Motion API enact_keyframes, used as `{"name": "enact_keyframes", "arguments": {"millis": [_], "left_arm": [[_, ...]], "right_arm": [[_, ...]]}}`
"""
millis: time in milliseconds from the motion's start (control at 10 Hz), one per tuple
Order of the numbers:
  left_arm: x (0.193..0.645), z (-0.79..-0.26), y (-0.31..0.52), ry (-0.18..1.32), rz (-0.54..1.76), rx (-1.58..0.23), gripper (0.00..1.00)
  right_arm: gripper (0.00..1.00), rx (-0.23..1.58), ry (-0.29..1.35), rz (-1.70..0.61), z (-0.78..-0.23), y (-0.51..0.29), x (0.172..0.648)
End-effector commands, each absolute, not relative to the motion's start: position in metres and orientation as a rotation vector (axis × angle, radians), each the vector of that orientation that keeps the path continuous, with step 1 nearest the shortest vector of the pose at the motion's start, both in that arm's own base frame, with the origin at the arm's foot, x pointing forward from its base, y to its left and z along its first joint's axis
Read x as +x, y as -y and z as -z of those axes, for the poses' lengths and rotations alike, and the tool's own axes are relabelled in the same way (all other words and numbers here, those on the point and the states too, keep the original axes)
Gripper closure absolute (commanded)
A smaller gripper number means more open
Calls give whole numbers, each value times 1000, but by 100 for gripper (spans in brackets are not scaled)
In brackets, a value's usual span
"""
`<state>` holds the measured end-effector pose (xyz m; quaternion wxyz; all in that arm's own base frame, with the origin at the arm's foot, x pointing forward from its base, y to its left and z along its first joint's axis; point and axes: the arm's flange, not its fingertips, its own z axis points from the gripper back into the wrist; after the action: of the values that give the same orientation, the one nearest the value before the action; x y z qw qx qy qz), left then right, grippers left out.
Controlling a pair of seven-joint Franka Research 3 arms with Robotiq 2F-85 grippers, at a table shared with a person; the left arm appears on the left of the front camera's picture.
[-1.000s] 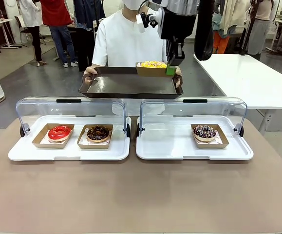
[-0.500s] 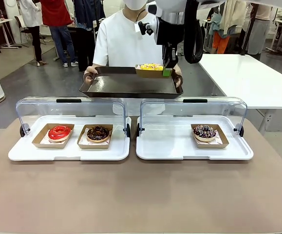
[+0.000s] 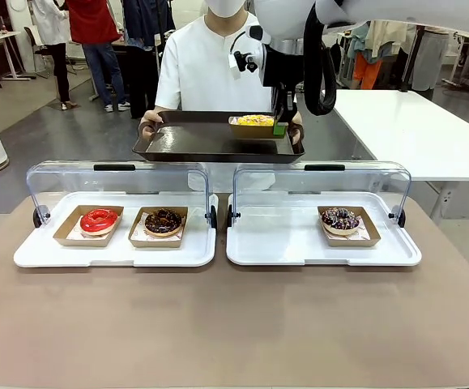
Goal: Provide the desired donut to the person.
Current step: Place the picked Paper togo box onto the Handle tray extended by the person.
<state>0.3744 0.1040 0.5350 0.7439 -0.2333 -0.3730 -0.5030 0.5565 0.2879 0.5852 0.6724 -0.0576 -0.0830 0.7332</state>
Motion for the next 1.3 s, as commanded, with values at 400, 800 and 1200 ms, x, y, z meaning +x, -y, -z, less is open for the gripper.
{"name": "enact_keyframes", "arguments": {"millis": [400, 800, 1200], "left_arm": [[374, -535, -105, 827, 1104, -518, 0], [374, -535, -105, 827, 1104, -518, 0], [374, -535, -105, 827, 1104, -518, 0]], "right_arm": [[99, -130, 187, -1651, -585, -288, 557], [99, -101, 194, -1630, -576, -282, 565], [99, -81, 199, -1628, -562, -275, 583]]}}
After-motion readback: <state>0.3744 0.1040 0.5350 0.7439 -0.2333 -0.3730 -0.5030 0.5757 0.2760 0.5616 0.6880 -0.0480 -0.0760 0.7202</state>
